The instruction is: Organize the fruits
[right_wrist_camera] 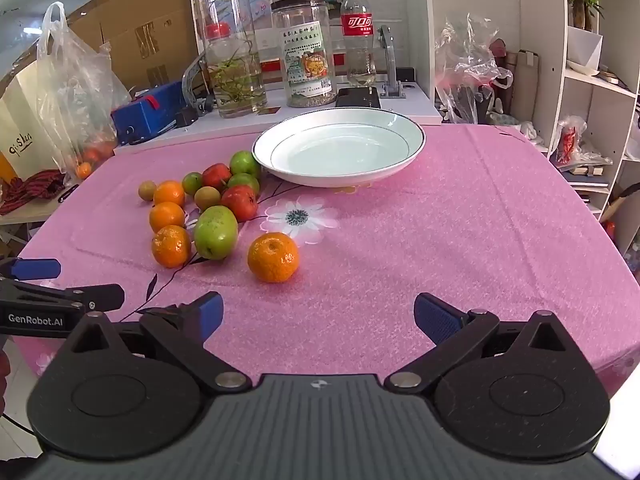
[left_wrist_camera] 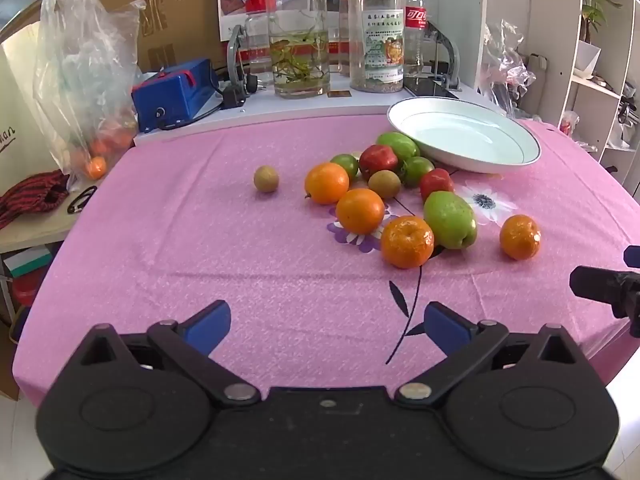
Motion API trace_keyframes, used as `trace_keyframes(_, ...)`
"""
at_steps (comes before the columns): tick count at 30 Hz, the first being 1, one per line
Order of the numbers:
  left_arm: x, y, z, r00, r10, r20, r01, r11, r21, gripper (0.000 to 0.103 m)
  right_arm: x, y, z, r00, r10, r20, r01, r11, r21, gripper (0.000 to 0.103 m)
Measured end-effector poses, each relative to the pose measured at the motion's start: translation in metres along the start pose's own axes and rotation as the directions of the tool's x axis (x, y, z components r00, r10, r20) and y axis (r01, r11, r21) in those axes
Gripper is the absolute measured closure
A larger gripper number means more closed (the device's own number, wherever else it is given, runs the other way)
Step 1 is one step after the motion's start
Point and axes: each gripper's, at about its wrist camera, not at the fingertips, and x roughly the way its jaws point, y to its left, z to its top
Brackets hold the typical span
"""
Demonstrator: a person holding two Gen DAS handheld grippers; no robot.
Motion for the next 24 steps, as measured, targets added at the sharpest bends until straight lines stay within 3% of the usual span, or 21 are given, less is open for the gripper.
trace_keyframes(24, -0.0028, -0.0013, 0.0022, 1.0, -0.024, 0.011, 0.024, 1.0, -0.009, 0.0, 0.0012, 0.0014, 0.001, 1.0, -0.006, 0.002, 0.006, 1.0, -0.008, 0.0)
